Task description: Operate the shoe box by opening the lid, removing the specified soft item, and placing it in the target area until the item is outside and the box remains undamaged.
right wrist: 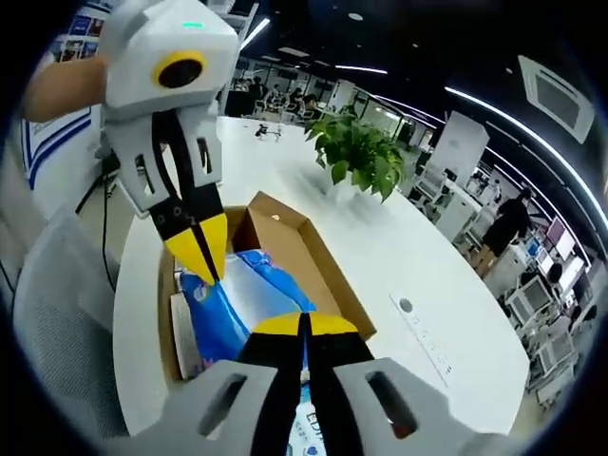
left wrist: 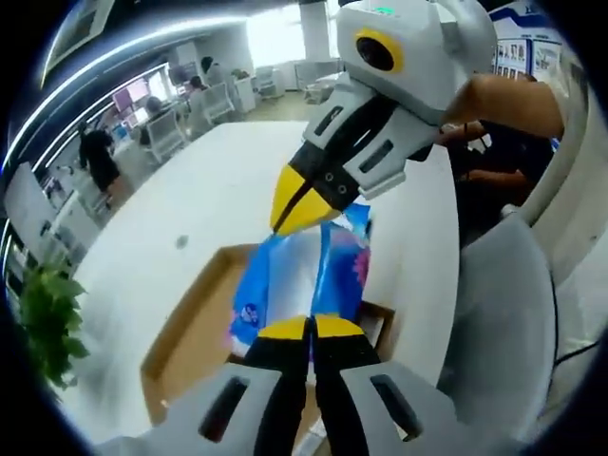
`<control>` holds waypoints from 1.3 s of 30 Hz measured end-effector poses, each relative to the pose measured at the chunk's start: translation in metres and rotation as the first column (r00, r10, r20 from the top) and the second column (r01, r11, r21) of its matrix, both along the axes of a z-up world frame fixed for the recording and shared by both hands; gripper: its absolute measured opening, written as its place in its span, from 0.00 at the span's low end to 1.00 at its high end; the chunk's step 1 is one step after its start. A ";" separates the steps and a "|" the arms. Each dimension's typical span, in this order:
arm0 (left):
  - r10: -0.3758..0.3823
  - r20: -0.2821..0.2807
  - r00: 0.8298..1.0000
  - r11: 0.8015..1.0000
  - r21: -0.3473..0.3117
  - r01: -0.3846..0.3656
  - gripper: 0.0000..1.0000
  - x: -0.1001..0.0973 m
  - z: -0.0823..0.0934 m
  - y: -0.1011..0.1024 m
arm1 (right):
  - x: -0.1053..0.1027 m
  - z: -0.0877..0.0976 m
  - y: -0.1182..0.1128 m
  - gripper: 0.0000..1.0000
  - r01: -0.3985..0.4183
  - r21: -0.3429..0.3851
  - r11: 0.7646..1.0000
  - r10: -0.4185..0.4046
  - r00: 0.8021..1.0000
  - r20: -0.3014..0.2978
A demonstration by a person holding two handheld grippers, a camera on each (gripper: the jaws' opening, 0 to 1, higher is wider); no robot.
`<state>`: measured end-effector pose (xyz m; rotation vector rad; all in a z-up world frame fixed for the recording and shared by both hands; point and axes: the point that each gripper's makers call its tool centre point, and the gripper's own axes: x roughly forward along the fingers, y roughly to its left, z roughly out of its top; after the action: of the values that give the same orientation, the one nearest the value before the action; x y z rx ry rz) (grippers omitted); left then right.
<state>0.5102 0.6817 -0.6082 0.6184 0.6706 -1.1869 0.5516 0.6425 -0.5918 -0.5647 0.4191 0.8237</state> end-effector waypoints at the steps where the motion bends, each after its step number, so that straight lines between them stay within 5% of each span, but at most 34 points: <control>1: -0.006 0.002 1.000 1.000 0.001 0.006 0.00 -0.001 0.000 -0.003 | -0.001 0.001 -0.003 0.00 0.000 0.000 1.000 0.000 1.000 0.003; 39: -0.225 -0.002 0.974 0.974 -0.011 0.225 0.00 -0.018 -0.006 -0.139 | -0.023 -0.002 -0.141 0.00 0.172 0.016 0.985 -0.172 0.985 -0.019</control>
<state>0.4923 0.5425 -0.6146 0.6971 0.6075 -1.4009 0.5287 0.5015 -0.5935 -0.4981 0.4700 0.6661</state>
